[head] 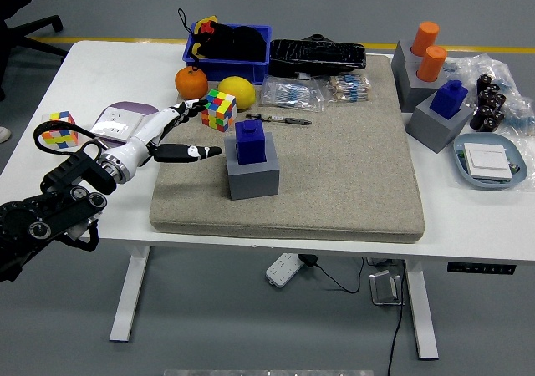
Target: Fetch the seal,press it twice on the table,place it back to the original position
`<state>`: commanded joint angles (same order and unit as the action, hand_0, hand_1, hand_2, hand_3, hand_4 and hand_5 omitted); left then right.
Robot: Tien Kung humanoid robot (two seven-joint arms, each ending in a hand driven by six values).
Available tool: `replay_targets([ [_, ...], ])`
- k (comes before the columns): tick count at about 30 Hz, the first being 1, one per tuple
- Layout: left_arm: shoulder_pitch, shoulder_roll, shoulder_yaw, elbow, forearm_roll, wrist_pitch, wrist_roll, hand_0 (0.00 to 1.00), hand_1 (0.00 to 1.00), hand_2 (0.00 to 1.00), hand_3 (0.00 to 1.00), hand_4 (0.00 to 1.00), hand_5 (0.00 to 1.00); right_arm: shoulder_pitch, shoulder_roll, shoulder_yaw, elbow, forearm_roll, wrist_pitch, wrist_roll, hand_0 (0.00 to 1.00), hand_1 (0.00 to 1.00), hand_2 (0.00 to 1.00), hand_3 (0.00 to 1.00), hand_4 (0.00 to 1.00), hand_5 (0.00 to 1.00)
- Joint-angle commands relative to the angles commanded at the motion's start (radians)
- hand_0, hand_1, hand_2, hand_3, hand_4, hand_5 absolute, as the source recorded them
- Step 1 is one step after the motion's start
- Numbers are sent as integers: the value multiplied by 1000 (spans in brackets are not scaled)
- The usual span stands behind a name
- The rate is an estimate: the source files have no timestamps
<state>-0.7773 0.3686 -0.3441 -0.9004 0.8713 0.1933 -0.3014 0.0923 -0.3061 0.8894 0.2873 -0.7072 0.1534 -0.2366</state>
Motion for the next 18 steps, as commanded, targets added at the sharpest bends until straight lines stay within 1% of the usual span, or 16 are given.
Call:
replay_targets([
  [3,-3,-10,0,-4,5,2,2,954,973,963,968,998,286,1,0,-2,0,1,1,0,865,779,736,743,798,571],
  [6,-10,-28,0,-4,12,7,4,954,973,963,968,998,286,2,0,-3,-1,2,1,-1,865,779,736,743,798,571],
  [7,-13,-35,-1,-4,15,9,4,949,966,962,969,998,164,3,0,-3,-1,3,1,-1,864,780,736,742,797,570],
  [12,-21,-62,-3,3,26,20,7,949,966,962,969,998,164,5,0,-4,0,3,0,0,864,780,736,742,797,570],
  [13,-22,-67,-3,5,29,23,8,945,947,943,969,998,22,5,0,-4,0,4,0,-1,864,780,736,742,797,569],
  [15,-23,-78,-5,7,35,29,10,945,947,943,969,998,22,5,0,-7,0,4,1,-1,864,780,736,742,797,569],
  [18,-24,-89,-4,6,39,36,10,945,947,943,969,998,22,5,1,-8,0,5,1,-1,864,780,736,742,797,569],
])
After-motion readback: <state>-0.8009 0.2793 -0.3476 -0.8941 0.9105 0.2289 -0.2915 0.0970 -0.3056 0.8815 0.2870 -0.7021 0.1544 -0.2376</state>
